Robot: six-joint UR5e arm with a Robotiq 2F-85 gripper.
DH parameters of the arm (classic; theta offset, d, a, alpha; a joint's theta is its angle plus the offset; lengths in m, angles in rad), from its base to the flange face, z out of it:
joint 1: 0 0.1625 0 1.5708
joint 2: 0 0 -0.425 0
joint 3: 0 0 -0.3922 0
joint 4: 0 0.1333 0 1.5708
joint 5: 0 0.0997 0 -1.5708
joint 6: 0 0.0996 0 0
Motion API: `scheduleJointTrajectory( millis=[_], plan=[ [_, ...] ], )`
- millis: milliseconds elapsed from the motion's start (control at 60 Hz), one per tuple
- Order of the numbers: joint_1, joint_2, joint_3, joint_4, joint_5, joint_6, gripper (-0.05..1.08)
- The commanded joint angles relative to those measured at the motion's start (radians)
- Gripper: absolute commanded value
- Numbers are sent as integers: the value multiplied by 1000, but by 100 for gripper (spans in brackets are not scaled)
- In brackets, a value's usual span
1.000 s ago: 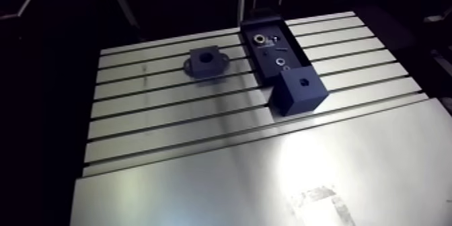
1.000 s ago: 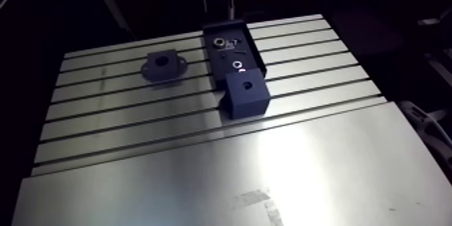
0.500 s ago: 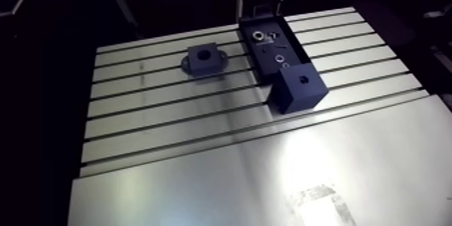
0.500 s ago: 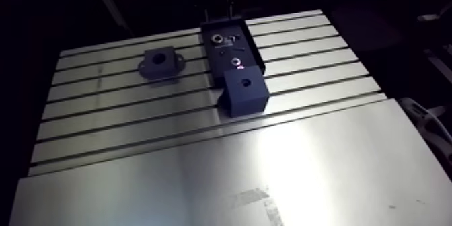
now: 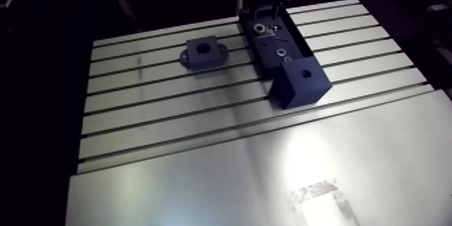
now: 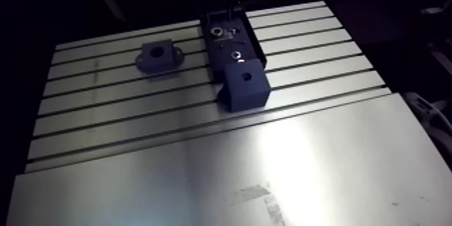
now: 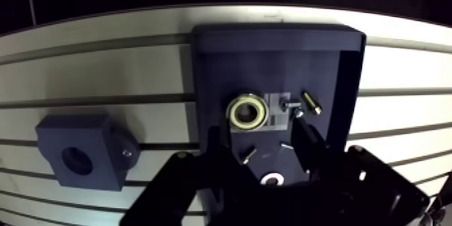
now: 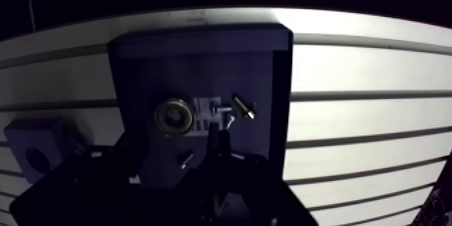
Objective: Pick up the bearing and press it into the housing until flush.
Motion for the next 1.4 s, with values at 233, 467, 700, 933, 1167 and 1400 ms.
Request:
scheduleJointTrajectory(
  millis=[233,467,700,933,1167,1400],
  plan=[
    [7,8,9,0,2,0,43],
    [6,9,10,-6,0,0,44],
    [1,11,8,-20,3,-4,46],
    [1,21,8,-20,5,-6,48],
    [3,29,8,-20,5,-6,48],
    [6,34,11,-20,5,-9,48]
  ],
)
